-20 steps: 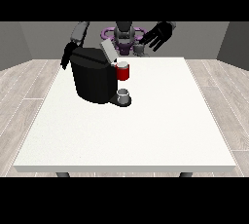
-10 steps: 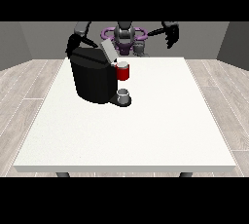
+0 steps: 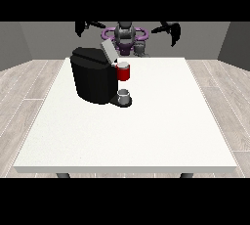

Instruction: Insert the coffee pod into the coffee machine and close the lid

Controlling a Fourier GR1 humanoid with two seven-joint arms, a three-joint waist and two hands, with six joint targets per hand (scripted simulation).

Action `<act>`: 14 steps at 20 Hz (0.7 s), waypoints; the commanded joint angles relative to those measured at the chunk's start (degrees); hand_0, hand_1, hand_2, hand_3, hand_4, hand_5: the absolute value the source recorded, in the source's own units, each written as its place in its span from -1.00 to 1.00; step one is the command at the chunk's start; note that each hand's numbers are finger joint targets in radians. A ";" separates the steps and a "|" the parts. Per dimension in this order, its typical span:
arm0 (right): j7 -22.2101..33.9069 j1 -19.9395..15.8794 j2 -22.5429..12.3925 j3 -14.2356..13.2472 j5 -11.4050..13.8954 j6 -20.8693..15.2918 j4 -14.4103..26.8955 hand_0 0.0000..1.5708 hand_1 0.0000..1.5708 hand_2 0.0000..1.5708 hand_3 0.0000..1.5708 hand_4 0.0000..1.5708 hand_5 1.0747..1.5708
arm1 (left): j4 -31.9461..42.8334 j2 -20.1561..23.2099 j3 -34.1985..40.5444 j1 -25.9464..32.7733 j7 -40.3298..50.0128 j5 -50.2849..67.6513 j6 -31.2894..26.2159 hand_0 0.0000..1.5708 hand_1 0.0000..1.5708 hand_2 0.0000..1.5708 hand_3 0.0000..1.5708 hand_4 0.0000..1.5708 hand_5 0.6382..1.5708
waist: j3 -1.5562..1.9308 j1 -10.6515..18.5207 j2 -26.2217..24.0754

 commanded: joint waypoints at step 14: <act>4.78 -15.05 -4.99 -8.01 -7.88 4.16 3.82 -1.00 -1.00 -1.00 -1.00 -0.89 1.00 | -19.87 -0.58 -8.91 6.23 5.80 9.02 1.04 -1.00 -1.00 -1.00 -1.00 -0.56 1.00 | 0.03 5.36 11.99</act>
